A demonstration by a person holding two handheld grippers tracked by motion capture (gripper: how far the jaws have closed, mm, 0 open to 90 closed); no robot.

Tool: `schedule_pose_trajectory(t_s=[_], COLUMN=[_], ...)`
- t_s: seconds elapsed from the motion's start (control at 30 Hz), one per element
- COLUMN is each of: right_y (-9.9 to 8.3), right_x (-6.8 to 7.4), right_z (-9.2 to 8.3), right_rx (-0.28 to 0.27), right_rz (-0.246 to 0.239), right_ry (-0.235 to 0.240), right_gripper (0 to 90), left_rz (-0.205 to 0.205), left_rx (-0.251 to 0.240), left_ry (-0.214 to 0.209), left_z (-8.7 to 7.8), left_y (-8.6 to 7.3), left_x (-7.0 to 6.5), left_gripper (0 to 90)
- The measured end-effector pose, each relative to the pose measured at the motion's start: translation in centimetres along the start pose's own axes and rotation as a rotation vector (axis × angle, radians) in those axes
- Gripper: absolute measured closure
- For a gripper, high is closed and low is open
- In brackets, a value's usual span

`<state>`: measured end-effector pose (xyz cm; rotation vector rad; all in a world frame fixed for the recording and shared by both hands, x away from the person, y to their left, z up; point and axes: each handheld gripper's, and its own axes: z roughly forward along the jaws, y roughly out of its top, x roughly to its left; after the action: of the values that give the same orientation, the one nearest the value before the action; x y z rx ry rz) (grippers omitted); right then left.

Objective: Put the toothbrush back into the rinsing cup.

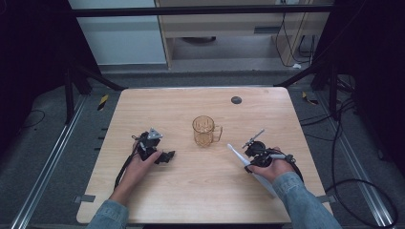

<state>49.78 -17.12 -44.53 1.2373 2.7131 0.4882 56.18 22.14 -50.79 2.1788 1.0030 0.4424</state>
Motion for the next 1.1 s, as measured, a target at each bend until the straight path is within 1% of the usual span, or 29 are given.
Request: schedule_pose_trajectory(t_s=[0.13, 0.2, 0.37, 0.43, 0.5, 0.53, 0.6, 0.8, 0.9, 1.0, 1.03, 1.1], right_y=[0.3, 0.6, 1.3, 1.7, 1.9, 2.1, 2.4, 3.2, 3.7, 4.4, 4.6, 5.3], right_x=[-0.2, -0.4, -1.0, -1.3, -1.5, -1.7, -2.0, -2.3, -2.5, -2.9, -3.0, -3.0], right_z=[-0.8, -1.6, -3.1, -3.7, -4.1, -4.3, -4.6, -5.0, -5.2, -5.3, -5.4, -5.4], right_rx=[-0.016, -0.035, -0.082, -0.116, -0.144, -0.168, -0.200, -0.282, -0.333, -0.402, -0.417, -0.448], right_rz=[-0.002, 0.007, 0.011, 0.024, 0.031, 0.029, 0.042, 0.056, 0.075, 0.098, 0.097, 0.110], right_ry=[-0.006, -0.013, -0.033, -0.039, -0.043, -0.047, -0.051, -0.060, -0.056, -0.064, -0.068, -0.068], right_gripper=[67.3, 67.2, 67.2, 67.2, 67.2, 67.2, 67.2, 67.2, 67.2, 67.2, 67.2, 67.2], left_rz=[0.000, 0.000, 0.000, 0.000, 0.000, 0.000, 0.000, 0.000, 0.000, 0.000, 0.000, 0.000], left_rx=[0.000, 0.000, 0.000, 0.000, 0.000, 0.000, 0.000, 0.000, 0.000, 0.000, 0.000, 0.000], left_ry=[0.000, 0.000, 0.000, 0.000, 0.000, 0.000, 0.000, 0.000, 0.000, 0.000, 0.000, 0.000], left_z=[0.0, 0.0, 0.0, 0.0, 0.0, 0.0, 0.0, 0.0, 0.0, 0.0, 0.0, 0.0], left_y=[0.0, 0.0, 0.0, 0.0, 0.0, 0.0, 0.0, 0.0, 0.0, 0.0, 0.0, 0.0], left_x=[0.0, 0.0, 0.0, 0.0, 0.0, 0.0, 0.0, 0.0, 0.0, 0.0, 0.0, 0.0], left_gripper=[0.0, 0.0, 0.0, 0.0, 0.0, 0.0, 0.0, 0.0, 0.0, 0.0, 0.0, 0.0])
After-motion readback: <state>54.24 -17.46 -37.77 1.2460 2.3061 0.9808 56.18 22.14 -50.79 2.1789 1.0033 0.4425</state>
